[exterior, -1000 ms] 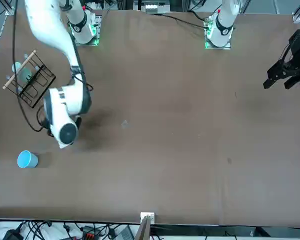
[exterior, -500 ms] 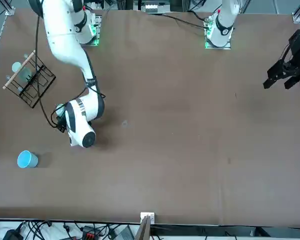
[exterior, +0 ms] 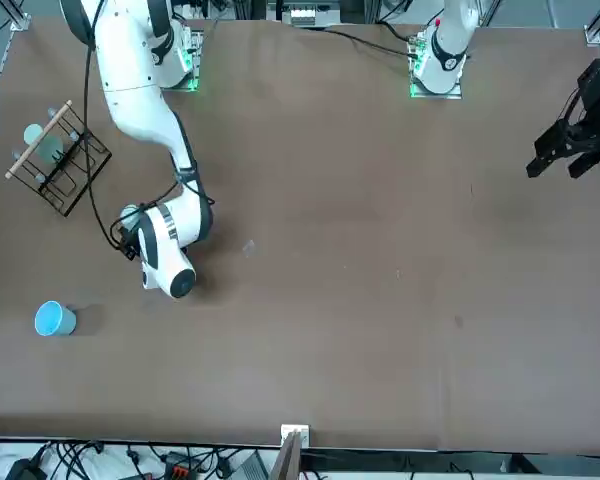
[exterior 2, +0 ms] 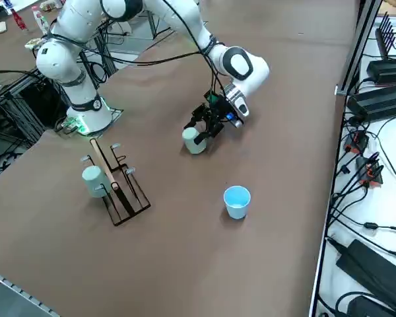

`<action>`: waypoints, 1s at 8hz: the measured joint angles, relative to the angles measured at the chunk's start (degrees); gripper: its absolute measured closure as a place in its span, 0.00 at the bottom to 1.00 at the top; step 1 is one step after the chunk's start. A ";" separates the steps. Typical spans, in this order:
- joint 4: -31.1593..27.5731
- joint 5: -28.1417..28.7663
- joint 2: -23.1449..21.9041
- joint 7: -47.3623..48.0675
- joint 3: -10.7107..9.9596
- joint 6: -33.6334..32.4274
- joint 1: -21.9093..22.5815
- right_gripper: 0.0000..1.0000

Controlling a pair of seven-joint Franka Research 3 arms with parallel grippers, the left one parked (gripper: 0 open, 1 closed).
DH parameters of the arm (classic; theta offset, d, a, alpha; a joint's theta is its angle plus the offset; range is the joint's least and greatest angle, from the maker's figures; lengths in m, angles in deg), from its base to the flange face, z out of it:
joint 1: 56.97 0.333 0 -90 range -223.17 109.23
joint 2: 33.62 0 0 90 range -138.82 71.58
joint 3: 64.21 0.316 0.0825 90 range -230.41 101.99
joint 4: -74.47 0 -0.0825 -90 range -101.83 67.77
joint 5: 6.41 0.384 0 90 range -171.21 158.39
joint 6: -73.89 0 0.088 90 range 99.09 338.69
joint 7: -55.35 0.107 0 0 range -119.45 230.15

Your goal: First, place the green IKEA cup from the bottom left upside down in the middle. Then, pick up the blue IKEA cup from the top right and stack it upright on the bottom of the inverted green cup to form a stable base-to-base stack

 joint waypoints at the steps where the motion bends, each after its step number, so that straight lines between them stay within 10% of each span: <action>1: 0.09 0.56 0.03 0.08 0.00 0.00 0.03 0.00; 8: 2.07 0.67 -5.67 0.19 -1.16 -6.22 1.51 0.00</action>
